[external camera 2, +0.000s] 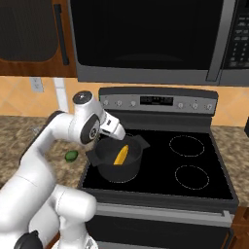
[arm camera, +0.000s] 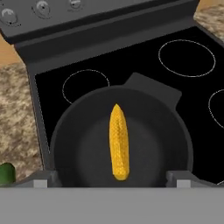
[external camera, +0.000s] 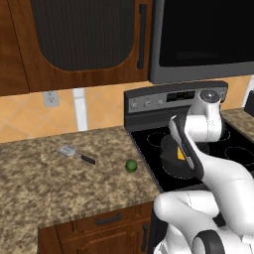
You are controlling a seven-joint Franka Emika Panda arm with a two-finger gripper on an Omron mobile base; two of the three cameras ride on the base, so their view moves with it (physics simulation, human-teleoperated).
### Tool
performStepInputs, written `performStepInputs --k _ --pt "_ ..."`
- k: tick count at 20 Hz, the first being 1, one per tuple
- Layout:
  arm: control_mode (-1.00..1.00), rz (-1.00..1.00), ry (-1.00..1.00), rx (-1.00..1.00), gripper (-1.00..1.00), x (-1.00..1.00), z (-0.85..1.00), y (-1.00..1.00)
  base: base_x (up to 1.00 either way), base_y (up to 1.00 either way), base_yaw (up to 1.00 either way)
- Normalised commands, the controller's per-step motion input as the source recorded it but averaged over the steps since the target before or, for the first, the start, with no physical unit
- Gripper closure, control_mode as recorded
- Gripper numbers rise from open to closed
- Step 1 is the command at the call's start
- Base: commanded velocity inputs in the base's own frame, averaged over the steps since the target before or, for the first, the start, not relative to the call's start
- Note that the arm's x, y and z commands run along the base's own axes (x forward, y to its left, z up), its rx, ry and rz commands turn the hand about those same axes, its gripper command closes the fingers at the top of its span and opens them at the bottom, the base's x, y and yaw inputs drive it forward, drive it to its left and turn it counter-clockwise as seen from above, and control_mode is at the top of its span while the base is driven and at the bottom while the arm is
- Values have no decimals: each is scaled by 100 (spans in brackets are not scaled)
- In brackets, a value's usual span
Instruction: Put the avocado and corn in the pot. Retrieve the spatula and lightly stir the vegetables in the pot.
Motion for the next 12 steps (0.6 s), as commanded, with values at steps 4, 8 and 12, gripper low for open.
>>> performStepInputs --k 4,8,12 --pt "-100 19 1 0 -100 0 9 95 0 0 0" --pt "-100 26 8 -9 -100 0 -31 100 0 0 0" --pt "-100 24 10 -14 -100 0 -56 100 0 0 0"
